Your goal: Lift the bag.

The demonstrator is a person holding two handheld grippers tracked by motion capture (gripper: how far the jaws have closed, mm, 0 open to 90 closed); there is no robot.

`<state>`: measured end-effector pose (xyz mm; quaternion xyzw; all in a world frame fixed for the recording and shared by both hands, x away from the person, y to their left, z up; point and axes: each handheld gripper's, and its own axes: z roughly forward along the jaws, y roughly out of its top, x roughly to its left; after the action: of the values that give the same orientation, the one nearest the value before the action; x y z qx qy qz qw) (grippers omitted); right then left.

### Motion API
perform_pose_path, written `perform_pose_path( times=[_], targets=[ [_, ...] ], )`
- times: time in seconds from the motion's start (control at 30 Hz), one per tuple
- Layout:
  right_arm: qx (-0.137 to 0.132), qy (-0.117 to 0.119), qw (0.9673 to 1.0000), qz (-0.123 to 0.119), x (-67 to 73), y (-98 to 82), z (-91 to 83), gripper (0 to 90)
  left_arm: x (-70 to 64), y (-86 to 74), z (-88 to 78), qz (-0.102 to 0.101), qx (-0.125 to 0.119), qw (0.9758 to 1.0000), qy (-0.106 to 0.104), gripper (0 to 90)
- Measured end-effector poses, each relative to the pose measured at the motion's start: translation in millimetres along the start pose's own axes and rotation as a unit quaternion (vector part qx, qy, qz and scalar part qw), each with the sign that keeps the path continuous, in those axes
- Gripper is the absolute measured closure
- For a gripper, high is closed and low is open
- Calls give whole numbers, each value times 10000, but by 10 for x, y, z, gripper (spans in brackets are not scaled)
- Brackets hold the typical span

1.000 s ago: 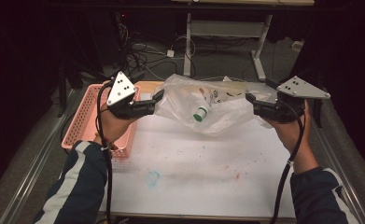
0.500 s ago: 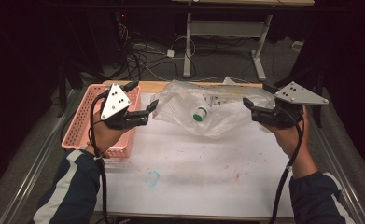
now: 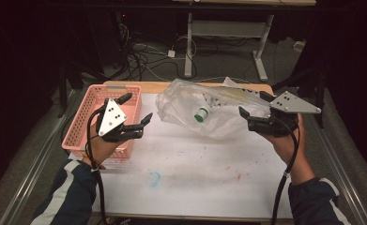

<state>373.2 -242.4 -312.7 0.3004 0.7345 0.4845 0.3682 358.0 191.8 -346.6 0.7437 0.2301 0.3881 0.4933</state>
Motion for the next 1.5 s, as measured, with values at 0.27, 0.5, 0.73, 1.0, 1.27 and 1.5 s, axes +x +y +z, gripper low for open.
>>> perform_pose_path(
  times=[0.27, 0.5, 0.73, 1.0, 1.27, 1.5],
  targets=[
    [11, 42, 10000, 9, 30, -134, 0, 189, 65, -251, -44, -172, 211, 9994, 226, 164],
    [4, 57, 10000, 15, 51, -269, -49, 188, 69, -401, -96, -223, 354, 9988, 256, 164],
    [92, 154, 9998, 27, 77, -400, -116, 177, 22, -500, -158, -159, 473, 9984, 262, 164],
    [11, 137, 9999, -77, 155, -376, -340, 170, -63, -577, -284, 9, 571, 9980, 274, 164],
    [61, 305, 9995, -104, 275, -445, -519, 165, -103, -699, -390, -6, 704, 9972, 249, 164],
    [176, 232, 9994, -168, 337, -616, -555, 165, -182, -818, -433, 55, 869, 9960, 175, 164]
  ],
)
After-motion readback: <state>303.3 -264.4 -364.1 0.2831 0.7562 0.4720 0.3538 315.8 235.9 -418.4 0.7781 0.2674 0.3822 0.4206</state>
